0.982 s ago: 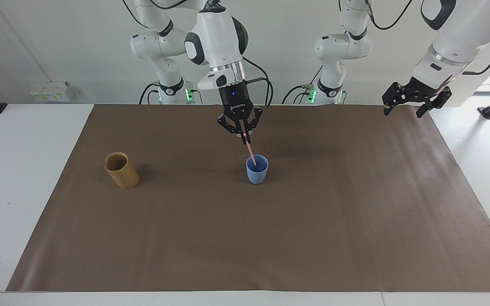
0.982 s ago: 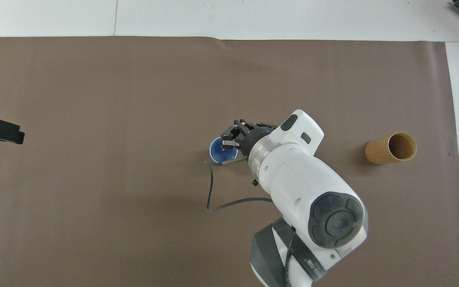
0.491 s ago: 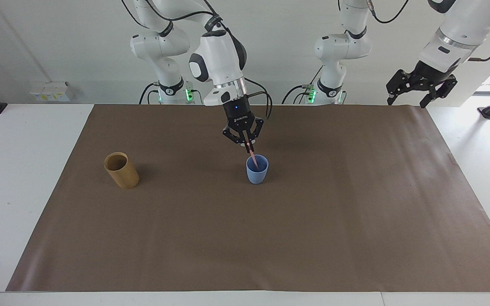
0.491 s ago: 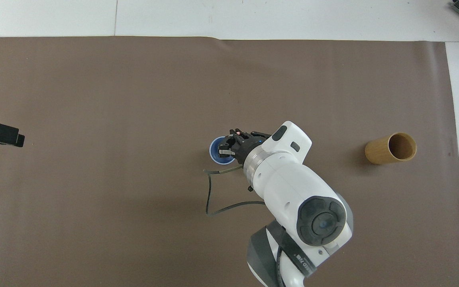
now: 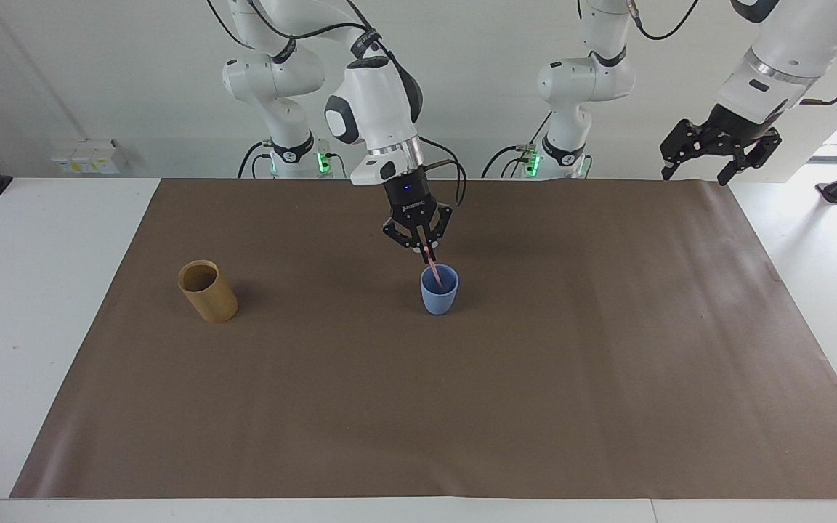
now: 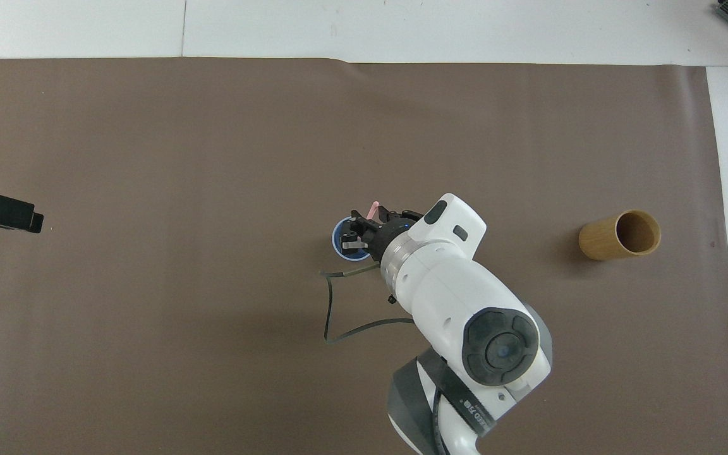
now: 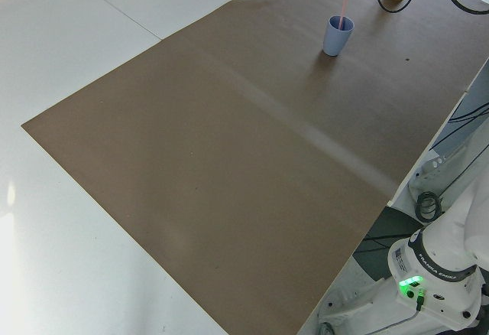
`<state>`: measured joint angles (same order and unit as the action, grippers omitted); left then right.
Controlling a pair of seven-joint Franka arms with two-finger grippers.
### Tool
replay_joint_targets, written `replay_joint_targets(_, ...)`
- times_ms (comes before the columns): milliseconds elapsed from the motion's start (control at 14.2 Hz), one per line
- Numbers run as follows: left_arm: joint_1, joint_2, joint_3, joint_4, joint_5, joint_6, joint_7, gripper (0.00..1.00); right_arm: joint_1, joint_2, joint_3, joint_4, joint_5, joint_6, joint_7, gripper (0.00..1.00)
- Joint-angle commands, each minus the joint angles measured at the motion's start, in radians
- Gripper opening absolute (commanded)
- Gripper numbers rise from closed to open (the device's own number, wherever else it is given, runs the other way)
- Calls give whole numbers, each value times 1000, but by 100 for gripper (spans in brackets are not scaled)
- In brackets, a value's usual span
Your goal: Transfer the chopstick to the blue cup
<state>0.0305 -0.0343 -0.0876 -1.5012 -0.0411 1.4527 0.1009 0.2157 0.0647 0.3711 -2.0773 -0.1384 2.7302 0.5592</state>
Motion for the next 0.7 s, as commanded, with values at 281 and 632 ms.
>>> replay_joint_targets(281, 20, -29, 0, -33, -6, 9, 8, 100, -70, -11, -4, 80, -21, -18, 21, 100)
replay_joint_targets(632, 19, -29, 0, -33, -6, 11, 8, 100, -145, -91, -6, 248, -14, -518, 8, 100)
